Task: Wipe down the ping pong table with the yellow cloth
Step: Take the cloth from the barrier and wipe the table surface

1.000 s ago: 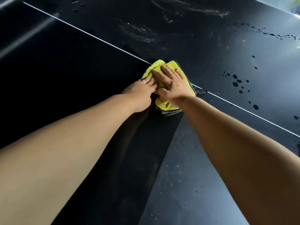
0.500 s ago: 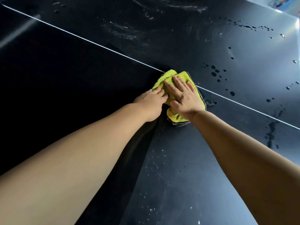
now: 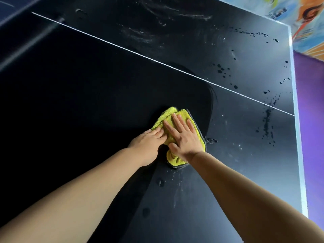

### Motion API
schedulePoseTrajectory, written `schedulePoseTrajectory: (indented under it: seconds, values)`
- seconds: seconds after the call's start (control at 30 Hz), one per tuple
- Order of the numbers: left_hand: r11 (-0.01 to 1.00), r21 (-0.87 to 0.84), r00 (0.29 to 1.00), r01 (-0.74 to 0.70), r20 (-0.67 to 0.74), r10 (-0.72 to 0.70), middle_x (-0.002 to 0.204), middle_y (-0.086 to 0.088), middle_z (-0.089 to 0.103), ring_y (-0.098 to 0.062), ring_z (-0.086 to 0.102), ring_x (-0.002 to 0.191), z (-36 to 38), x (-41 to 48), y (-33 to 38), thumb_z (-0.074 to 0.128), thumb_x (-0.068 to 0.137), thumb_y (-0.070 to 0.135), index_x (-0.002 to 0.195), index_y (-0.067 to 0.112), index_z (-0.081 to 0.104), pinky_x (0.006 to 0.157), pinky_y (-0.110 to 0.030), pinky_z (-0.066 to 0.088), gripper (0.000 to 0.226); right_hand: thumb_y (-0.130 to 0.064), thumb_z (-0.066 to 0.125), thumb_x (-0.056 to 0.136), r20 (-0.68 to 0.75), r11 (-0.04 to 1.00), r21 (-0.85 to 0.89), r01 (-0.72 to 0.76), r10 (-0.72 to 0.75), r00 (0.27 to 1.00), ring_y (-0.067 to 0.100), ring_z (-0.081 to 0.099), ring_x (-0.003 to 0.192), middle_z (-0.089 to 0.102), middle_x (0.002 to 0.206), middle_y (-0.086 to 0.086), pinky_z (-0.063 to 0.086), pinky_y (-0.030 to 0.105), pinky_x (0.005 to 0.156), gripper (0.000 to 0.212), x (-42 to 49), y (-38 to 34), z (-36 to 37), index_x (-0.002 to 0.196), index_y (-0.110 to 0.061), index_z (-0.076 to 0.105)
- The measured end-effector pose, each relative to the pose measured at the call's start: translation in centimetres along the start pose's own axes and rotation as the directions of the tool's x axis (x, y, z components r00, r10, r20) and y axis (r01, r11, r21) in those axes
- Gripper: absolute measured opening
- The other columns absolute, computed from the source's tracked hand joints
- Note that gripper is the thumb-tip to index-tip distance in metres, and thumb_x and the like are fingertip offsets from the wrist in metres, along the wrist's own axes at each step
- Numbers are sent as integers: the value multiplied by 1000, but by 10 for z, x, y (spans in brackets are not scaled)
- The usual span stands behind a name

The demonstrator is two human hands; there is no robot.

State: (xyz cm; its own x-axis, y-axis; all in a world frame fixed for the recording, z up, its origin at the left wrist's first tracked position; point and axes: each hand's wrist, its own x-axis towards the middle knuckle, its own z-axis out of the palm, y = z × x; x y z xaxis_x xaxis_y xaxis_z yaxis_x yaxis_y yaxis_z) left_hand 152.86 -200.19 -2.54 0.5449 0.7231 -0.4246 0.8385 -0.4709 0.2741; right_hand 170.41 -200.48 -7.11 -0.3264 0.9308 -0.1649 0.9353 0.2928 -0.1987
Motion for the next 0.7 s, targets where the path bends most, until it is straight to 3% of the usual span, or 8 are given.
schedulePoseTrajectory:
  seconds: [0.27,0.43,0.57,0.7]
  values:
    - [999,-12,999,32,6,-32,158,1,-6,-9,-12,143,63,-140,1,28,95,3,151,21,4,114,-26,-8,64,-55,28,83,17,997,-14,72,-72,997,20,-10,149,-4,161,2,-8,43,121,76,-95,-104,36,152,-36,4]
    - [997,-58,998,59,-18,-60,158,1,-5,-10,-10,144,99,-222,0,27,93,1,151,19,5,115,-25,-7,65,-64,23,89,44,987,-61,149,-147,988,20,-14,149,-9,161,0,-13,40,119,72,-140,-161,56,152,-37,0]
    - [991,-99,995,95,-34,-98,159,0,-3,-11,-9,144,126,-282,0,29,91,-2,151,19,5,115,-25,-6,68,-62,17,89,79,973,-58,225,-220,972,21,-12,149,-6,163,0,-8,42,121,70,-168,-205,67,153,-38,2]
    - [984,-114,989,136,-38,-141,158,-1,-4,-13,-8,144,148,-330,3,30,93,-2,151,20,5,114,-26,-6,67,-51,33,99,143,962,-22,272,-266,953,19,-19,148,-13,162,-1,-12,41,120,64,-193,-242,72,153,-40,1]
